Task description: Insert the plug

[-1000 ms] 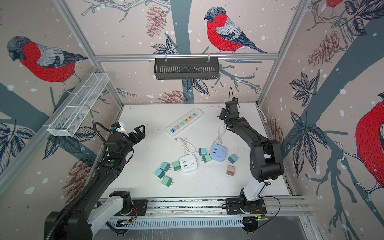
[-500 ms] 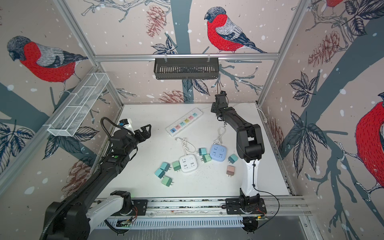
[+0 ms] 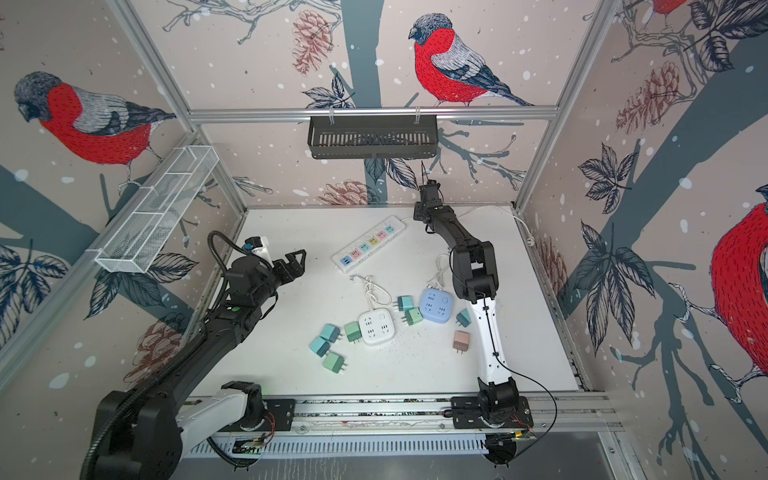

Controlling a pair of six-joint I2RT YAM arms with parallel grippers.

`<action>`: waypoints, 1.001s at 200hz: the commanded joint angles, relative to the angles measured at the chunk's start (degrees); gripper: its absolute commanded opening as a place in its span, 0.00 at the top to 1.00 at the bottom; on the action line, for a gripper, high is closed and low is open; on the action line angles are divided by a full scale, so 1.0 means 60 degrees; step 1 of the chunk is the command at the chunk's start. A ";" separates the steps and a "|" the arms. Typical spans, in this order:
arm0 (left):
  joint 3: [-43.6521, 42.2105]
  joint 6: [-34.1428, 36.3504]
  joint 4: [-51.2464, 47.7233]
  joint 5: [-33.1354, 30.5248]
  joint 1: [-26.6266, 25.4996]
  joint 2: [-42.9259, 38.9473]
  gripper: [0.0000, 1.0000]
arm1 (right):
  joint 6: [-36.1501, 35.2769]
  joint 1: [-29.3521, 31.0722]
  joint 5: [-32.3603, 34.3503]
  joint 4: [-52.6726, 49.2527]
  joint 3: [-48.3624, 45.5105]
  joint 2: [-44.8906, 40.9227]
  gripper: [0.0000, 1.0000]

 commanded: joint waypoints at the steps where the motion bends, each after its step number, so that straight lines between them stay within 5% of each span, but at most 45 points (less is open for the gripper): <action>1: 0.0097 0.0066 0.0290 0.0111 -0.0013 0.0040 0.07 | -0.0642 -0.0079 0.0531 0.0393 -0.0172 -0.0140 0.44; 28: 0.0167 0.0075 0.0223 0.0052 -0.0016 0.0136 0.07 | -0.1217 -0.0197 0.0572 0.0136 -0.0348 -0.0225 0.50; 102: 0.0146 0.0051 0.0154 0.0111 -0.0013 -0.0156 0.07 | -0.2626 -0.0350 0.2199 0.0106 -0.0564 0.0328 0.48; 149: 0.0188 0.0047 0.0142 0.0093 -0.0013 -0.0069 0.07 | -0.3154 -0.0489 0.1765 -0.0356 0.0515 0.1058 0.47; 175: 0.0203 0.0050 0.0124 0.0111 -0.0014 -0.0040 0.07 | -0.3356 -0.0646 0.1613 -0.0572 0.0896 0.1323 0.63; 200: 0.0207 0.0029 0.0126 0.0162 -0.0013 -0.0083 0.07 | -0.3699 -0.0710 0.1137 -0.0653 0.0817 0.1283 0.90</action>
